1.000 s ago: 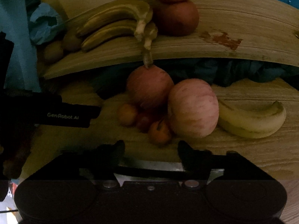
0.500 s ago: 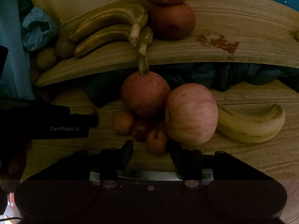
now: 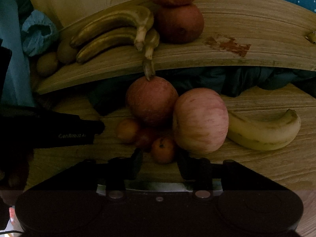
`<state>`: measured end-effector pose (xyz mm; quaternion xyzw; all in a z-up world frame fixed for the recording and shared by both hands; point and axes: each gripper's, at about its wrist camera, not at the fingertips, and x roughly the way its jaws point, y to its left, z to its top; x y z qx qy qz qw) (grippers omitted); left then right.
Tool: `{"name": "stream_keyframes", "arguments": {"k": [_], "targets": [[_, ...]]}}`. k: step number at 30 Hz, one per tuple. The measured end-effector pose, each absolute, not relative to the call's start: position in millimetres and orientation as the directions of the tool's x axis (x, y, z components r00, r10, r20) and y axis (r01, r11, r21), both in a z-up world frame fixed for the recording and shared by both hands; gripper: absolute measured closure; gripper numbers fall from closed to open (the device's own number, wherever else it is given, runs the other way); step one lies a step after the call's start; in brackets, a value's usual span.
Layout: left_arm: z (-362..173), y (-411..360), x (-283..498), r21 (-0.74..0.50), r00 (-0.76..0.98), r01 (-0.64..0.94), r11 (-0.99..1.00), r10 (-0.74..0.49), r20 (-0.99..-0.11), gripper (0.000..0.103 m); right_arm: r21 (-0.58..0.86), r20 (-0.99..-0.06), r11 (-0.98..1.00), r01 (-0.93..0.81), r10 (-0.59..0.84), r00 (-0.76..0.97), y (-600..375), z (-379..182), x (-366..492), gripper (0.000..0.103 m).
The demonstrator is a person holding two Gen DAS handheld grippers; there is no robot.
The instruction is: Organize fruits
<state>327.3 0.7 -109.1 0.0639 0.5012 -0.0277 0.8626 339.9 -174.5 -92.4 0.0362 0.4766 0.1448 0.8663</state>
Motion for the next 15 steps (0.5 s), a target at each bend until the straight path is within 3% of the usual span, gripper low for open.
{"name": "stream_keyframes", "arguments": {"k": [5,15], "targets": [[-105.5,-5.2,323.5,0.074,0.503,0.122,0.99,0.003,-0.865,0.073,0.21,-0.813,0.955,-0.211,0.29,0.504,-177.2,-92.1,339.9,0.072],[-106.4,-6.6,324.4,0.062,0.5,0.116,0.991,-0.005,-0.866,0.073,0.22,-0.816,0.951,-0.215,0.301,0.494,-176.6,-92.0,339.8,0.073]]}}
